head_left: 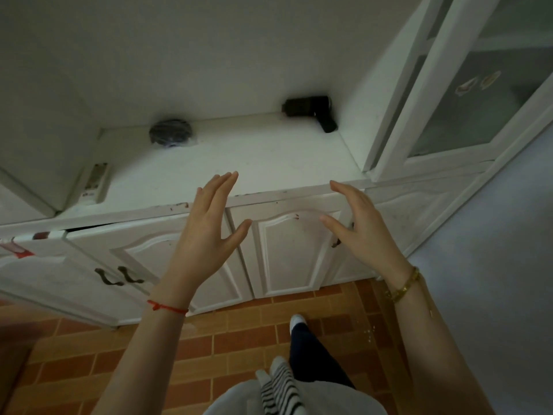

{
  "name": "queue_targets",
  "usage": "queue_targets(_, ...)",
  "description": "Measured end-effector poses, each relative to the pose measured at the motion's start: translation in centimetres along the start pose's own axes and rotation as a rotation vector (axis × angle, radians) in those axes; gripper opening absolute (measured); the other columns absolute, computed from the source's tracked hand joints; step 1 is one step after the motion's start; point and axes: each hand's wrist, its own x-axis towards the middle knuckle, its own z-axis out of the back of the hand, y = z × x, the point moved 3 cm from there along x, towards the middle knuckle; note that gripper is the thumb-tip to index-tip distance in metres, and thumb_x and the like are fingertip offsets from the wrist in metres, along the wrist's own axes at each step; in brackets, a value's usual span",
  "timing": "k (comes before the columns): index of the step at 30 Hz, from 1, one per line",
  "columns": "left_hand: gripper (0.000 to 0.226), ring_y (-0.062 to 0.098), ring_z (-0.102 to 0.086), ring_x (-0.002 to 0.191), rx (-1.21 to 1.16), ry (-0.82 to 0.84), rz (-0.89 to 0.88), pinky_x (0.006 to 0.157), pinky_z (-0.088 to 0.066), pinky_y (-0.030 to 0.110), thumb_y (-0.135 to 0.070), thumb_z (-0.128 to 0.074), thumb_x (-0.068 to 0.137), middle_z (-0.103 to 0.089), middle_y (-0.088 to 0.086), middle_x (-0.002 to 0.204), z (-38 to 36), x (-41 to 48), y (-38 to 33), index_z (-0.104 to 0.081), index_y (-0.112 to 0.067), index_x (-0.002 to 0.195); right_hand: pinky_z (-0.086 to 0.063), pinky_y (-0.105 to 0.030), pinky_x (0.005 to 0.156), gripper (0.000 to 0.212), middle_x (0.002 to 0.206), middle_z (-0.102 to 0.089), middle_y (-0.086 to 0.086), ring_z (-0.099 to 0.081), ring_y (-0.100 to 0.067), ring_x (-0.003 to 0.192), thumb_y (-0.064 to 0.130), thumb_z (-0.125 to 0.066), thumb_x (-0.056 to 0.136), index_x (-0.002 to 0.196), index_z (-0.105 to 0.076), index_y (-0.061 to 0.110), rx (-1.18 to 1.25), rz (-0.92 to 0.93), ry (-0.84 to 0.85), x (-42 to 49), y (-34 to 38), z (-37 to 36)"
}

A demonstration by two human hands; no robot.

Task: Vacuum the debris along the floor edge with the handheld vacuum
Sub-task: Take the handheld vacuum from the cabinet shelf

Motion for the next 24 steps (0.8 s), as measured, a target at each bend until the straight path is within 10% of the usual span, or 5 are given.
queue_targets(24, 0.074, 0.015, -0.02, 0.151, -0.01, -0.077, 0.084, 0.122, -0.022, 0.05, -0.033, -0.063, 0.094, -0.03, 0.0, 0.16, -7.9, 19.6, 2.5, -0.024, -0.02, 0.156, -0.023, -0.018, 0.105, 0.064, 0.153, -0.037, 0.008, -0.032, -0.009, 0.139, 0.039, -0.058, 0.093, 0.149, -0.031, 0.024, 0.027, 0.046, 0.099, 21.8, -7.4, 2.9)
